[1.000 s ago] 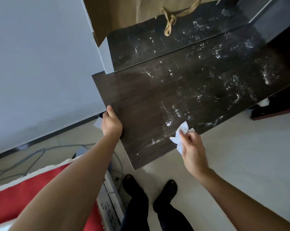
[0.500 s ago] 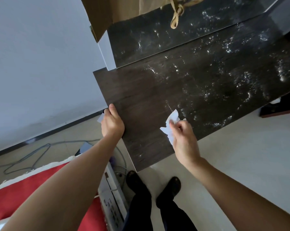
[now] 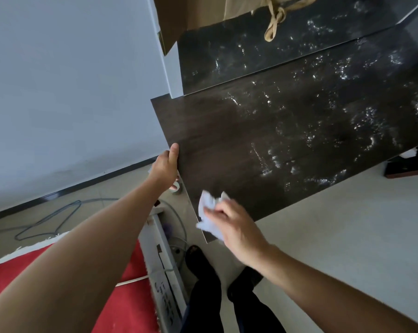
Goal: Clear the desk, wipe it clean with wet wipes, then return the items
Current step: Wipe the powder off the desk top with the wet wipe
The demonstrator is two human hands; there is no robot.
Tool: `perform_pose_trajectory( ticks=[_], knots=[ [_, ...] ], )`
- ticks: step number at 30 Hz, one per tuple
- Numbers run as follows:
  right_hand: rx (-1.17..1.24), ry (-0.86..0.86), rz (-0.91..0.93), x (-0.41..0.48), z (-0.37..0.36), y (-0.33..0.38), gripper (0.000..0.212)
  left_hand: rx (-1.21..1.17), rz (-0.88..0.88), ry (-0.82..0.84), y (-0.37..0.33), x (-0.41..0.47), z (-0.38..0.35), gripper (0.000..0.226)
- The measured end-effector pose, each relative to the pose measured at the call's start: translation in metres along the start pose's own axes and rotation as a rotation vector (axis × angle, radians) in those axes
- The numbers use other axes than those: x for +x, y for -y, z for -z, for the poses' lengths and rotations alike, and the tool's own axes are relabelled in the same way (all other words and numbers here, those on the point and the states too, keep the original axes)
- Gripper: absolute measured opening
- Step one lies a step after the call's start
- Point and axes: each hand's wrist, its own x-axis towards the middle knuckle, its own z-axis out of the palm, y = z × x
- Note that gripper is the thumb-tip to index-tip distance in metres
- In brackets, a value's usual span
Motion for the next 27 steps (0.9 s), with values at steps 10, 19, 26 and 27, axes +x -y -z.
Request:
perform_pose_trajectory(
  ticks=[10,19,26,27],
  knots=[
    [-0.097,-0.092,-0.024,0.002,-0.011,0.001,0.029,-0.13,0.118,-0.049,-0.004,-0.005,-0.007,0.074],
    [-0.227,-0.376,-0.338,-0.011,0.125,-0.101,0.029,-0.054,0.266,-0.456,-0.014,-0.07,-0.087,0.046],
    [-0.156,-0.287,-0.222,0.127,0.139,-0.137,0.028,0.13,0.27,-0.631,-0.017,-0.066,-0.1,0.044],
    [-0.142,-0.203,-0.194,0.134,0.129,-0.138,0.028,0.147,0.272,-0.644,-0.016,-0.065,-0.101,0.044]
  ],
)
